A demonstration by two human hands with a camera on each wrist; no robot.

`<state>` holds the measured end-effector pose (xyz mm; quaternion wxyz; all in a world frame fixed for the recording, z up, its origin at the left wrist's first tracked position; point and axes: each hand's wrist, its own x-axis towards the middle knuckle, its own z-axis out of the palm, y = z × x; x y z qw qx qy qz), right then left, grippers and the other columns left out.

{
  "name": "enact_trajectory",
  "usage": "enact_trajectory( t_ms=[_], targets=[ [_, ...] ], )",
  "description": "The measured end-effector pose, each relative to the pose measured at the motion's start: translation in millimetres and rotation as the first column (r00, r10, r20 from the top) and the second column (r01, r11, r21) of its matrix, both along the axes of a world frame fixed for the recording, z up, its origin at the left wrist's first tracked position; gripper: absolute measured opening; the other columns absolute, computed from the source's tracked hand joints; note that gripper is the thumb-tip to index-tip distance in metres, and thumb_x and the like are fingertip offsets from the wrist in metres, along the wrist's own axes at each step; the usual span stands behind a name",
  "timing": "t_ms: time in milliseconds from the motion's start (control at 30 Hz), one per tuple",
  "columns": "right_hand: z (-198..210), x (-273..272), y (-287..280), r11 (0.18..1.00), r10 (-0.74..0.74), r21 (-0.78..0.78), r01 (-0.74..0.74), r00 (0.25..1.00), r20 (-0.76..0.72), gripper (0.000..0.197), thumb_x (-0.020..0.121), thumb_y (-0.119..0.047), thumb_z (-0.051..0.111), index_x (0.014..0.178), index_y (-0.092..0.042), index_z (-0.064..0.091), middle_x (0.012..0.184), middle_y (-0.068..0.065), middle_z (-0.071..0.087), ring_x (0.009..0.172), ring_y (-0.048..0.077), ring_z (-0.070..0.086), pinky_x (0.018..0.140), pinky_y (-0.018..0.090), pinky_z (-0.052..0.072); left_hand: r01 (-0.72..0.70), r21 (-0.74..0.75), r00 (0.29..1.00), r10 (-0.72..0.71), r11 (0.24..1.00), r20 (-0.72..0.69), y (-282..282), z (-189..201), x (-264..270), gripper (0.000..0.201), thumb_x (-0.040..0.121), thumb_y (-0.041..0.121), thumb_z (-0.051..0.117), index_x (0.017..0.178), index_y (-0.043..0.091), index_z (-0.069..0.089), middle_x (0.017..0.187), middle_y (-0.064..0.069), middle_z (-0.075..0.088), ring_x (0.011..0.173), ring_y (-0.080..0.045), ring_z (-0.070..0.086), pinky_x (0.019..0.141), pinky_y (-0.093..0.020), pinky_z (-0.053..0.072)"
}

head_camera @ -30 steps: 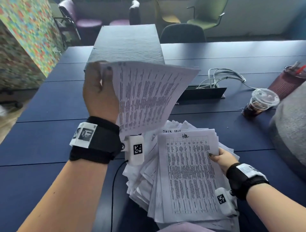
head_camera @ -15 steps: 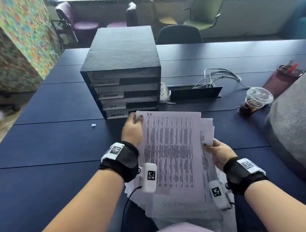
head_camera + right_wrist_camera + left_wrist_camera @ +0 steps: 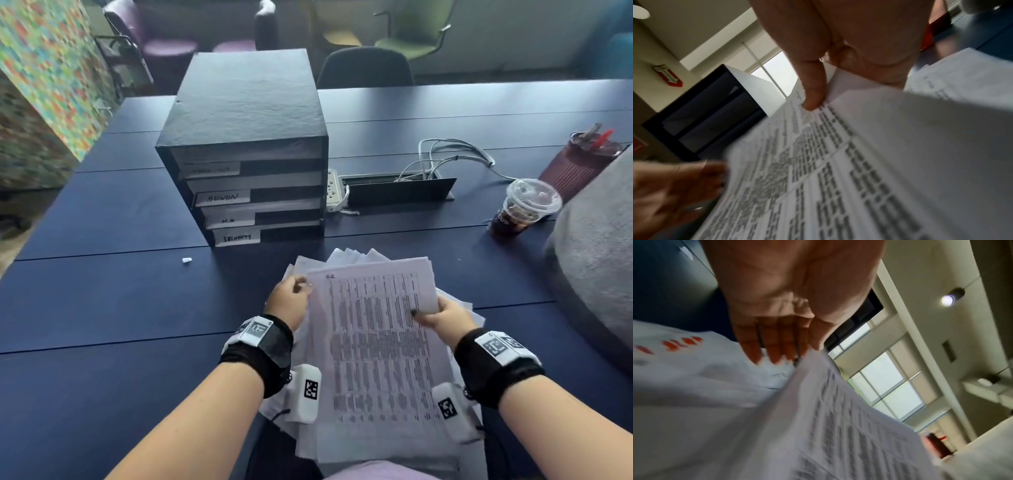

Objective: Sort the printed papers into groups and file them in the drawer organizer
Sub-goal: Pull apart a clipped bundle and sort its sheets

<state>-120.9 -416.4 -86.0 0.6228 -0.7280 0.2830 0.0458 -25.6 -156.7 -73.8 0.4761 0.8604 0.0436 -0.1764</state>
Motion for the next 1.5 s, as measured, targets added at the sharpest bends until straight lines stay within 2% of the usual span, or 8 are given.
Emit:
enact_trajectory(
  t_ms=[200,400,567,700,833,1000,1100,1500],
  targets=[
    [-31,-6,-37,0.983,-0.038,-0.183,0.008,0.986,-0.162,0.024,0.075,-0.001,0.073,0.087,-0.02,0.064,0.096,0.012,0.07,0.099,0.032,0.064,0.098,0.049,0.044,-0.026,0.314,0.997,0.046,0.949,-0.056,30,-25,7,0.029,0.091,0.024,0.049,0.117,0.024,0.063,0.127,-0.007,0.054,0.116,-0.03,0.051,0.102,-0.039,0.04],
    [-13,-3,-24,0.985,-0.053,-0.174,0.024,0.985,-0.166,0.026,0.08,0.001,0.067,0.105,-0.006,0.062,0.092,0.007,0.063,0.086,0.02,0.056,0.065,0.015,0.044,0.021,0.403,0.997,0.009,0.915,-0.073,26,-27,10,0.024,0.092,0.038,0.046,0.108,0.035,0.063,0.128,0.001,0.05,0.12,-0.028,0.04,0.104,-0.041,0.033],
    [-19,-1,-23,0.994,-0.06,-0.1,0.044,0.985,-0.163,0.028,0.078,0.006,0.067,0.105,-0.002,0.061,0.09,0.012,0.066,0.089,0.027,0.06,0.096,0.045,0.045,-0.103,0.317,0.989,0.13,0.943,-0.066,22,-28,26,0.035,0.088,0.035,0.057,0.12,0.022,0.056,0.128,-0.009,0.051,0.118,-0.031,0.049,0.103,-0.041,0.038],
    [-21,-2,-24,0.999,-0.044,-0.026,0.041,0.99,-0.134,0.028,0.076,0.009,0.066,0.103,0.002,0.06,0.099,0.02,0.066,0.092,0.029,0.06,0.096,0.044,0.045,0.021,0.359,0.992,0.025,0.933,-0.123,21,-25,40,0.029,0.088,0.046,0.053,0.108,0.027,0.063,0.118,-0.003,0.064,0.109,-0.029,0.057,0.097,-0.038,0.044],
    [-25,-6,-27,0.999,-0.05,0.015,0.052,0.991,-0.125,0.028,0.071,0.004,0.071,0.096,-0.006,0.063,0.088,0.006,0.069,0.094,0.029,0.062,0.097,0.046,0.045,0.164,0.54,0.986,-0.126,0.826,-0.106,9,-19,43,0.03,0.084,0.053,0.054,0.098,0.03,0.066,0.112,0.002,0.059,0.112,-0.029,0.051,0.098,-0.039,0.038],
    [-22,-6,-24,0.993,-0.084,0.07,0.091,0.992,-0.098,0.031,0.08,0.012,0.06,0.109,0.005,0.056,0.099,0.015,0.061,0.086,0.025,0.056,0.077,0.028,0.046,0.182,0.341,0.979,-0.139,0.922,-0.147,6,-9,48,0.015,0.086,0.028,0.063,0.074,0.019,0.064,0.072,-0.002,0.062,0.07,-0.024,0.056,0.06,-0.026,0.042],
    [-25,-6,-26,0.993,-0.085,0.068,0.091,0.992,-0.095,0.032,0.08,0.012,0.06,0.111,0.007,0.055,0.092,0.013,0.063,0.078,0.022,0.057,0.076,0.028,0.046,0.203,0.363,0.976,-0.156,0.91,-0.155,8,5,55,0.01,0.085,0.024,0.068,0.076,0.021,0.066,0.07,0.002,0.06,0.071,-0.02,0.055,0.059,-0.023,0.037],
    [-24,-9,-25,0.994,-0.079,0.075,0.085,0.993,-0.086,0.041,0.072,0.005,0.068,0.111,0.004,0.056,0.096,0.016,0.064,0.086,0.026,0.059,0.09,0.039,0.046,-0.059,0.365,0.974,-0.026,0.929,0.225,44,57,52,0.023,0.095,0.021,0.048,0.081,0.007,0.061,0.081,-0.014,0.059,0.08,-0.031,0.055,0.064,-0.029,0.034]
  ],
)
